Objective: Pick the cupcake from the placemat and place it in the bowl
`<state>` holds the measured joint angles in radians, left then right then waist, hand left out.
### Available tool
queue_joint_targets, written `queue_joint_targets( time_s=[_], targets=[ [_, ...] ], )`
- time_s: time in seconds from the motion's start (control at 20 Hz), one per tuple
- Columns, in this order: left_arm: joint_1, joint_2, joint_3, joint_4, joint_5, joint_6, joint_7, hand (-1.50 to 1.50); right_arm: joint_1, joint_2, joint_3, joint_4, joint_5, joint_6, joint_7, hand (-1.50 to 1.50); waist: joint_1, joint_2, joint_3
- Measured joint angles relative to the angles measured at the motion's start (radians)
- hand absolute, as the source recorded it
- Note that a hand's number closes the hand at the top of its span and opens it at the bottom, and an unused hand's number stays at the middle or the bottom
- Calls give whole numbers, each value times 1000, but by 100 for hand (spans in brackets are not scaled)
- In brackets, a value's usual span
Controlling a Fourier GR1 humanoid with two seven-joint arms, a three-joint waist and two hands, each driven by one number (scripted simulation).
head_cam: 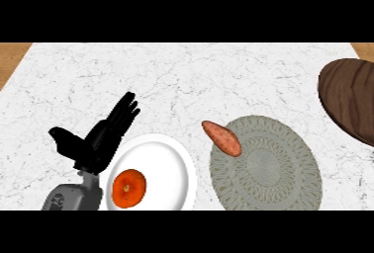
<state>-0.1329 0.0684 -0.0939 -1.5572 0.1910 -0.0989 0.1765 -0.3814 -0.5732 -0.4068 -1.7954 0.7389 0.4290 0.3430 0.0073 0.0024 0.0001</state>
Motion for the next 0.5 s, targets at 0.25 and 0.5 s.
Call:
queue_joint_targets(
  time_s=[0.25,0.5],
  targets=[
    [5,-9,-8,5,-9,-5,-10,0,-81,-40,21,286,68,-146,-145,150,8,2,0],
    [-14,-17,-13,5,-6,-12,0,0,-192,-67,58,607,173,-325,-260,150,23,7,1]
  ],
)
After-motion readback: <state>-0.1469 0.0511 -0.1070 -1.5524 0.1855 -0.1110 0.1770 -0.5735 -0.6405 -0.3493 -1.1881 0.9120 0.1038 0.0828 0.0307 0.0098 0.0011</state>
